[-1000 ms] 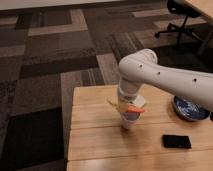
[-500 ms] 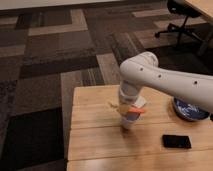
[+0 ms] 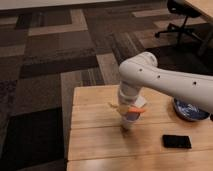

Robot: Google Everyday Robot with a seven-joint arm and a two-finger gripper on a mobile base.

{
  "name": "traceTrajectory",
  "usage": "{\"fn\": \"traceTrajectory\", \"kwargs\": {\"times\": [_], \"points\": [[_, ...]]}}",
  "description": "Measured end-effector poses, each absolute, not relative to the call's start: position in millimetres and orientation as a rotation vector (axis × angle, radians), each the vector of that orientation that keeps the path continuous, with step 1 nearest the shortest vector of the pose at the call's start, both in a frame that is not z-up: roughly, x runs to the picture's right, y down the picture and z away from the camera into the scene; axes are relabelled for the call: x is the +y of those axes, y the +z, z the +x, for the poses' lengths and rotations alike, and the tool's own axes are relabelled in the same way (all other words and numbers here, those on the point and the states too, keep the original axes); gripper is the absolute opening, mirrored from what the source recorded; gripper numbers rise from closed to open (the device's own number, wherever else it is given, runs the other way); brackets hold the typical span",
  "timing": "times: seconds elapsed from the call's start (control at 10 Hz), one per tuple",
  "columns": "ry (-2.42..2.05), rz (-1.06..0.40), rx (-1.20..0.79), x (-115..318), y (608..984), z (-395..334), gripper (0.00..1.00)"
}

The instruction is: Place the pepper in the ceramic cup

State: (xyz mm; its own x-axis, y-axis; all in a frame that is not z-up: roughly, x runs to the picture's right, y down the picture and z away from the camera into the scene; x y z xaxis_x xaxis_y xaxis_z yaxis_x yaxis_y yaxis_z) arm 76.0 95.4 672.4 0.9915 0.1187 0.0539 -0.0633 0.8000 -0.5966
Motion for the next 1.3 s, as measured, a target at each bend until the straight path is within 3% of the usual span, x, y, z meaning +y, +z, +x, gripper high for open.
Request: {"fn": "traceTrajectory", "kwargs": {"times": [0.8,0.9,1.3], "points": [[0.084,-0.628,-0.066,99.7,677.0,83.6,0.0],[0.083,-0.628,-0.066,99.8,677.0,83.6,0.04],[0.082,-0.625,-0.067,99.3,677.3,83.5,0.57]]}}
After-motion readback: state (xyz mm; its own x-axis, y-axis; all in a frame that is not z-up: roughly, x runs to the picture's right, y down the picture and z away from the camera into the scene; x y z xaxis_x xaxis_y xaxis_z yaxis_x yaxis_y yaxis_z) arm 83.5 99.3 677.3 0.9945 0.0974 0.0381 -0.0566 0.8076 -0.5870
